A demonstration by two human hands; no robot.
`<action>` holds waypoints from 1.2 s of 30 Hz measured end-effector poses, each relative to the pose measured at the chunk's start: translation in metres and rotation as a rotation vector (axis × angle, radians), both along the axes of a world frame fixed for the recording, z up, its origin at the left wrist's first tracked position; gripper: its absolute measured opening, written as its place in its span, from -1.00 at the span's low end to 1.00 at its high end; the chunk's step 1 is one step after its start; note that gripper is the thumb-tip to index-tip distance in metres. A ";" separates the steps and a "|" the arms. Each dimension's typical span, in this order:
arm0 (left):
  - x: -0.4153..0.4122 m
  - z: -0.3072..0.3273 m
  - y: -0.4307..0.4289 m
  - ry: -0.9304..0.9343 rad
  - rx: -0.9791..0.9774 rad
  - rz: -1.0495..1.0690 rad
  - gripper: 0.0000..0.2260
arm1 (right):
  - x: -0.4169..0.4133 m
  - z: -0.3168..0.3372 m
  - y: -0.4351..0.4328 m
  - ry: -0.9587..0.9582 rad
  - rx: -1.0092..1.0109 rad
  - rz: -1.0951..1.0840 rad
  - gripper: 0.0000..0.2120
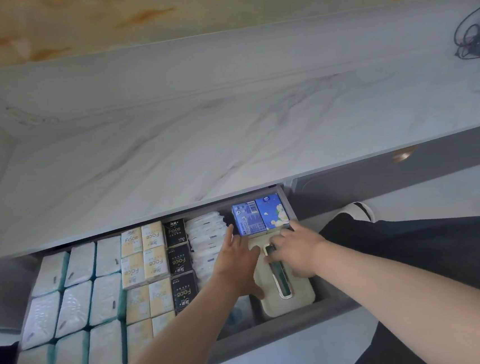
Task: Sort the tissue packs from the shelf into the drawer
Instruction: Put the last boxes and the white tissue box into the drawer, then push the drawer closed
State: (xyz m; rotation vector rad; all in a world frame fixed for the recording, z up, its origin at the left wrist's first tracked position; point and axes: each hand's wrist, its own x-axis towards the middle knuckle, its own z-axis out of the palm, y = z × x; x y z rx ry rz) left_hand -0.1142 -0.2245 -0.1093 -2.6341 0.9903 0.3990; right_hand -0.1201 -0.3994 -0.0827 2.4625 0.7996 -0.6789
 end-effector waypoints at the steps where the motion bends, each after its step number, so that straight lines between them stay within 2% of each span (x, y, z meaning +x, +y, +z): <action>1: -0.002 -0.003 0.000 0.036 -0.040 0.012 -0.12 | 0.002 0.001 0.000 -0.011 -0.005 -0.001 -0.43; 4: -0.008 -0.013 0.001 0.116 -0.132 0.046 -0.03 | 0.004 0.002 0.004 -0.020 0.023 -0.006 -0.51; 8: -0.012 -0.021 0.005 0.054 -0.153 0.045 0.03 | -0.005 -0.002 0.008 0.099 0.108 -0.066 -0.38; 10: -0.012 -0.021 0.008 0.061 -0.181 0.046 0.02 | -0.006 -0.003 0.011 0.126 0.132 -0.122 -0.39; 13: -0.011 -0.012 0.018 0.115 -0.328 0.066 -0.11 | 0.000 0.008 0.022 0.119 0.193 -0.191 -0.53; 17: -0.007 0.009 0.053 0.125 -0.486 0.117 -0.35 | 0.001 0.023 0.047 0.127 0.360 -0.292 -0.58; 19: -0.010 0.021 0.075 0.214 -0.485 0.169 -0.38 | -0.008 0.030 0.064 0.226 0.485 -0.392 -0.58; 21: -0.016 0.033 0.093 0.367 -0.418 0.227 -0.33 | -0.020 0.038 0.079 0.369 0.540 -0.432 -0.54; 23: -0.026 0.046 0.103 0.505 -0.350 0.267 -0.28 | -0.034 0.041 0.087 0.478 0.456 -0.394 -0.45; 26: -0.040 0.056 0.107 0.640 -0.250 0.277 -0.16 | -0.047 0.041 0.091 0.515 0.323 -0.295 -0.32; 29: -0.043 0.052 0.105 0.638 -0.174 0.212 -0.10 | -0.046 0.049 0.092 0.520 0.329 -0.280 -0.31; 33: -0.040 0.049 0.102 0.597 -0.207 0.192 -0.18 | -0.043 0.053 0.096 0.451 0.293 -0.160 -0.47; 36: -0.036 0.056 0.104 0.541 -0.280 0.218 -0.26 | -0.037 0.051 0.094 0.358 0.321 -0.129 -0.49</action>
